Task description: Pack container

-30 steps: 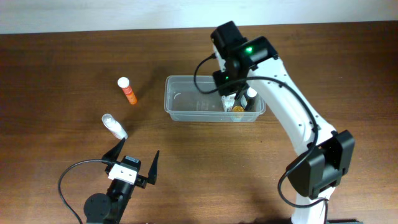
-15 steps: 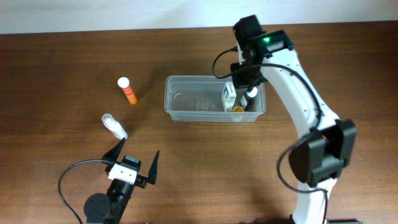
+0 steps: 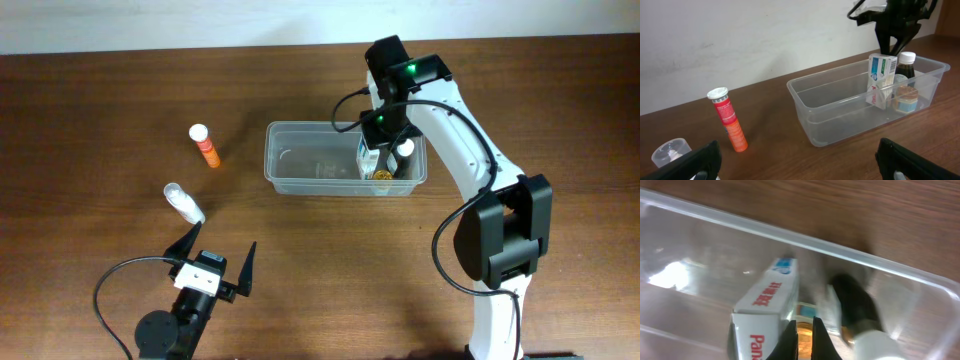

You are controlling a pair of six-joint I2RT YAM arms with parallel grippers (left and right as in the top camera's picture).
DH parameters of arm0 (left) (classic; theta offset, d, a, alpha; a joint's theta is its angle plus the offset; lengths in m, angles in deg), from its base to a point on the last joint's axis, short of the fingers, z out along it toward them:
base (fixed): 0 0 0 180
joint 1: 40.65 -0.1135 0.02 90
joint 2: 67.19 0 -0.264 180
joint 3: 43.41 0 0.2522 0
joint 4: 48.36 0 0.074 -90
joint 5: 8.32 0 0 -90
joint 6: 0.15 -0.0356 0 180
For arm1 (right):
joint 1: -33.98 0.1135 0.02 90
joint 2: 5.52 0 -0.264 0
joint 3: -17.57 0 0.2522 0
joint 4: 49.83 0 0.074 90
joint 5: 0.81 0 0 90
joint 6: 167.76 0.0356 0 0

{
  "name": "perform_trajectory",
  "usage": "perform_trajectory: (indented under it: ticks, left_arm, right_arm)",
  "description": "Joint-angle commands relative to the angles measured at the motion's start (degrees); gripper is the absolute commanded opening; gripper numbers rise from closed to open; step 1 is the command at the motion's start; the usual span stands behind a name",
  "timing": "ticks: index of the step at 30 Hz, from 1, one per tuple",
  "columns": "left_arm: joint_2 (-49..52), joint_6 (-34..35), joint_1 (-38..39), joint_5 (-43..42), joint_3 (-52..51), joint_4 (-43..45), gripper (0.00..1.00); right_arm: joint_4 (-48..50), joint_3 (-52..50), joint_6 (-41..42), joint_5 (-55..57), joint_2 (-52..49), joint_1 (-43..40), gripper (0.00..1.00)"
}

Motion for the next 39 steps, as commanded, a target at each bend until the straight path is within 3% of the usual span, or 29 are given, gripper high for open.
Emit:
perform_trajectory:
  ticks: [1, 10, 19, 23, 28, 30, 33, 35, 39]
  left_arm:
    - [-0.4, -0.7, 0.3, 0.4, -0.1, -0.4, 0.99]
    - [-0.4, -0.7, 0.3, 0.4, -0.1, -0.4, 0.99]
    - [-0.4, -0.7, 0.3, 0.4, -0.1, -0.4, 0.99]
    - [-0.4, -0.7, 0.3, 0.4, -0.1, -0.4, 0.99]
    - [-0.4, -0.7, 0.3, 0.4, -0.1, -0.4, 0.99]
    - [-0.4, -0.7, 0.3, 0.4, -0.1, -0.4, 0.99]
    - [-0.4, -0.7, 0.3, 0.4, -0.1, -0.4, 0.99]
    - [-0.4, -0.7, 0.3, 0.4, -0.1, -0.4, 0.99]
    - [-0.4, -0.7, 0.3, 0.4, -0.1, -0.4, 0.99]
  right_arm:
    - [0.8, 0.1, -1.9, -7.8, 0.3, 0.5, 0.04]
    - [0.7, 0.1, -3.1, -9.6, 0.3, 1.1, 0.04]
    - [1.2, 1.6, 0.7, -11.3, 0.4, 1.0, 0.04]
    - [-1.4, 7.6, 1.4, -10.6, 1.4, 0.4, 0.04]
    - [-10.2, 21.6, 3.0, -0.6, 3.1, -2.3, 0.05]
    - [-14.9, 27.5, 3.3, 5.0, 3.6, -4.0, 0.09]
    - [-24.1, 36.0, 6.4, 13.6, 3.8, -9.3, 0.37]
    - [-27.7, 38.1, 6.4, 14.6, 3.8, -13.0, 0.52]
    - [-27.9, 36.9, 6.4, 10.1, 4.7, -20.8, 0.69]
